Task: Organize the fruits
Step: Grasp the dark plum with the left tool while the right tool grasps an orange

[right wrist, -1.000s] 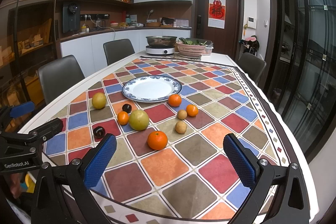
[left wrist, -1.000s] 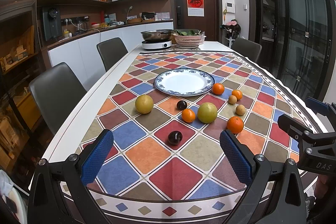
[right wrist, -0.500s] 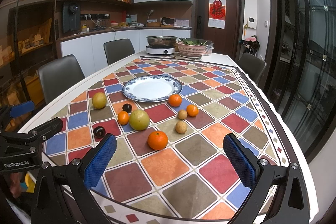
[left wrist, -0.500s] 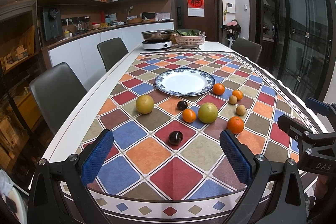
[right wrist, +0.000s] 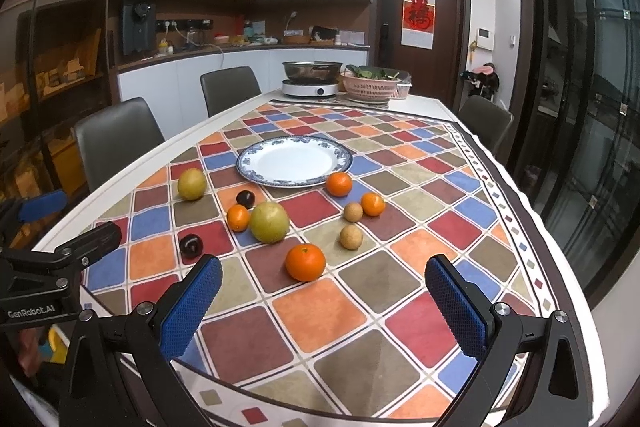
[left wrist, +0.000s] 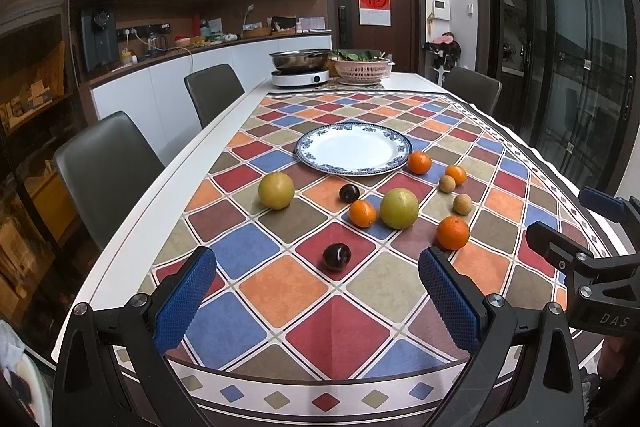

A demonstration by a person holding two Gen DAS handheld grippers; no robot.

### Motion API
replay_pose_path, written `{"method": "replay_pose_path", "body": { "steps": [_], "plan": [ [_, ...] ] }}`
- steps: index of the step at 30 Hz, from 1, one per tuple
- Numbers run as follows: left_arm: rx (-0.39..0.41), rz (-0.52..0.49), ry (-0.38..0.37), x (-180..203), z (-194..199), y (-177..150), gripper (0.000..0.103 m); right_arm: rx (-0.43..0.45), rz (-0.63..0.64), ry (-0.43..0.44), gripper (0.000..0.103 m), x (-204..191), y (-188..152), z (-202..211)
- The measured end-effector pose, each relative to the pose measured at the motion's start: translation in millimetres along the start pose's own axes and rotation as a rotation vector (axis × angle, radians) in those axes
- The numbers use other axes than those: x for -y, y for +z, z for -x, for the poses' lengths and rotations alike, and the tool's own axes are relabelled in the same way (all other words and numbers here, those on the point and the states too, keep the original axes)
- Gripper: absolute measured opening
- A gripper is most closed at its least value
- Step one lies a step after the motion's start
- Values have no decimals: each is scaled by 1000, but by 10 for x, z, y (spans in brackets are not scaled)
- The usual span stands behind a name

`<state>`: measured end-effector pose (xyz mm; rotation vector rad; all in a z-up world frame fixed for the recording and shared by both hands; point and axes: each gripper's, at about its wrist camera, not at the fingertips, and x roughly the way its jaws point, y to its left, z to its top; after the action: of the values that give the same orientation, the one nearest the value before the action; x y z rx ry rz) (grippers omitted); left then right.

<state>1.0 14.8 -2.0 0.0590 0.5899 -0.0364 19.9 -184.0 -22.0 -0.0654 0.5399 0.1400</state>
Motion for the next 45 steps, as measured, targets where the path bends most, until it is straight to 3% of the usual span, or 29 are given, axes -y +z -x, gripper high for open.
{"method": "replay_pose_path", "body": {
  "steps": [7, 27, 31, 45],
  "plan": [
    [-59, -7, -4, 10, -199, -28, 103, -40, 8, 15, 102, -10, -12, -150],
    [-270, -18, -66, -47, -994, -25, 83, -232, 18, 64, 101, -79, -49, -942],
    [-298, -24, -79, -42, -1123, -13, 79, -268, 14, 65, 97, -65, -48, -1080],
    [-387, -38, -130, -5, -1471, -41, 53, -350, 0, 82, 74, -35, -39, -1406]
  ]
}}
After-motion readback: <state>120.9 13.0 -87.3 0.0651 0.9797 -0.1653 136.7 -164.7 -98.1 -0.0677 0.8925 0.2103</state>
